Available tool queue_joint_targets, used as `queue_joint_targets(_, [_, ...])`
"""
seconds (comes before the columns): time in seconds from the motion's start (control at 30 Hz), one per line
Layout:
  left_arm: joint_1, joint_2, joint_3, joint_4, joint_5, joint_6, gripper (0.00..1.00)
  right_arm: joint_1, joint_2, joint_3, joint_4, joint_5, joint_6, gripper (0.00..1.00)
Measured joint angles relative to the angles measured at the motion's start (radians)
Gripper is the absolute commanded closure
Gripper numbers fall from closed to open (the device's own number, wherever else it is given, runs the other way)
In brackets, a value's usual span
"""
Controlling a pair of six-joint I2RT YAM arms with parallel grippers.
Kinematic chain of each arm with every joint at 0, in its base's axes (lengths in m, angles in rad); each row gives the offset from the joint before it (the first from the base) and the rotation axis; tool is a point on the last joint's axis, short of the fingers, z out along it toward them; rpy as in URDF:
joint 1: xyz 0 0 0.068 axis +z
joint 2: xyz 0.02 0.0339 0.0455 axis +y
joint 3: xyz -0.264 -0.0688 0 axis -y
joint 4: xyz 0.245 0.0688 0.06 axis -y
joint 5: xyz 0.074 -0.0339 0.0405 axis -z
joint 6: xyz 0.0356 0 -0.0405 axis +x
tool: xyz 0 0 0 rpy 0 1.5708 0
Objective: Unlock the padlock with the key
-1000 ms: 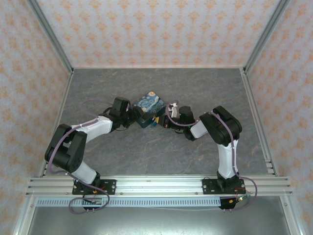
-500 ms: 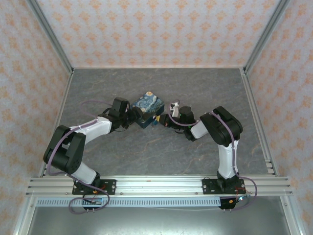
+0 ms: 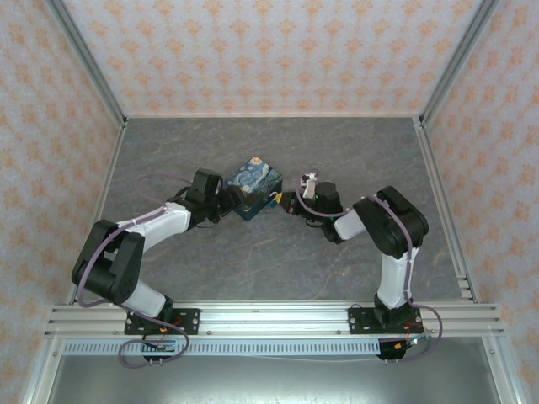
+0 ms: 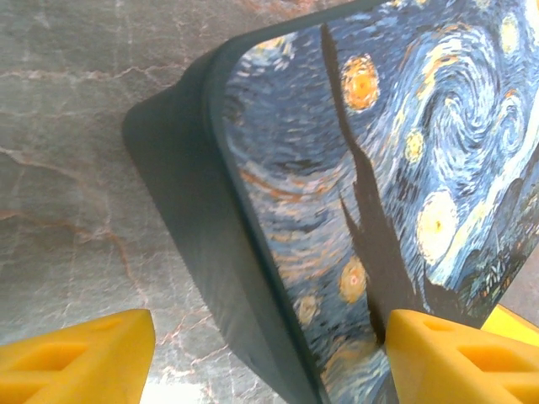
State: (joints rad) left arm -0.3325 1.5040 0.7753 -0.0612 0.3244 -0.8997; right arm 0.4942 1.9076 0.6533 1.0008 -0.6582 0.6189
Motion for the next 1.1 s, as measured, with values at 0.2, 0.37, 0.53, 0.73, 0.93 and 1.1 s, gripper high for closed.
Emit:
queue_joint_targets(0.2, [0.0,-0.065,-0.003,-0.053,-0.032,0.005,0.09,-0.005,-0.173,-0.045,-0.171,0.057,-0.098,1.0])
queue_joint_targets(0.37, [0.0,-0.168,-0.003,-0.106,-0.1,0.02,0.0,-0.004,-0.351,-0.044,-0.402,0.079,-0.196,1.0])
queue_joint_targets(0.53, [0.0,-0.284,-0.003,-0.16,-0.198,0.058,0.0,-0.004,-0.553,0.018,-0.78,0.095,-0.334,1.0])
queue_joint_targets(0.73, [0.0,-0.398,-0.003,-0.211,-0.339,0.127,0.0,-0.004,-0.686,0.124,-1.155,0.12,-0.433,1.0])
queue_joint_targets(0.93, [0.0,-0.493,-0.008,-0.249,-0.484,0.169,0.0,0.012,-0.682,0.204,-1.472,0.147,-0.438,1.0])
queue_joint_targets(1.1, [0.0,-0.587,-0.051,-0.251,-0.591,0.177,0.0,0.046,-0.606,0.215,-1.622,0.154,-0.429,1.0])
